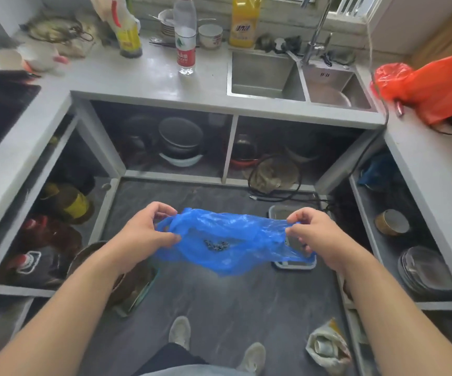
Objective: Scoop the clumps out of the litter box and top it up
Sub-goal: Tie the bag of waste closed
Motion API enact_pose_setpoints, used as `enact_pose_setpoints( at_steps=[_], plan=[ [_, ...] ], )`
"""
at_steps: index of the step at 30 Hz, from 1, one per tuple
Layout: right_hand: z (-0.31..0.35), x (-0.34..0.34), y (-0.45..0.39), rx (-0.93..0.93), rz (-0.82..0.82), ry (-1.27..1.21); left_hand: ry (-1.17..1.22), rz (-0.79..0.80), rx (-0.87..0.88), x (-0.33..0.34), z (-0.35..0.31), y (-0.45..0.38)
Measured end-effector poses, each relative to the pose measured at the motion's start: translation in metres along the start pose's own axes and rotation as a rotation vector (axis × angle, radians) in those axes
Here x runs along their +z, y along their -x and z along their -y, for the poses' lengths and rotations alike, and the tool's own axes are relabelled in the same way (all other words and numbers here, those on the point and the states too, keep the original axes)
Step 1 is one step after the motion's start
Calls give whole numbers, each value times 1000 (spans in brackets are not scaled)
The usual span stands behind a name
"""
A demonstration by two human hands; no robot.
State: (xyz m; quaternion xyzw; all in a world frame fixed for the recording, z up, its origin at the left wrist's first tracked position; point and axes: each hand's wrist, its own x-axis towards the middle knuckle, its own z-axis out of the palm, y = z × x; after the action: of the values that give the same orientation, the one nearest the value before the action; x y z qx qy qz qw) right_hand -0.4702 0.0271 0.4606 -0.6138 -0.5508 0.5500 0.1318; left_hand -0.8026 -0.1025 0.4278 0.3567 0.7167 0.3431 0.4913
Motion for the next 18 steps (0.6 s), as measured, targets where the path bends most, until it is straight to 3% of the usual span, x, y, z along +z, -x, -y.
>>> enact_pose_setpoints(
  at_steps=[7, 12, 18],
  plan=[
    [38, 28, -1, -94, -192, -112, -267, -88, -78, -44, -9, -18],
    [49, 39, -9, -114, -221, -170, -9, 65, 4, -47, -30, -25],
    [57, 49, -23, -66, -244, -323, 203, -286, 15, -44, -34, -33]
  ],
)
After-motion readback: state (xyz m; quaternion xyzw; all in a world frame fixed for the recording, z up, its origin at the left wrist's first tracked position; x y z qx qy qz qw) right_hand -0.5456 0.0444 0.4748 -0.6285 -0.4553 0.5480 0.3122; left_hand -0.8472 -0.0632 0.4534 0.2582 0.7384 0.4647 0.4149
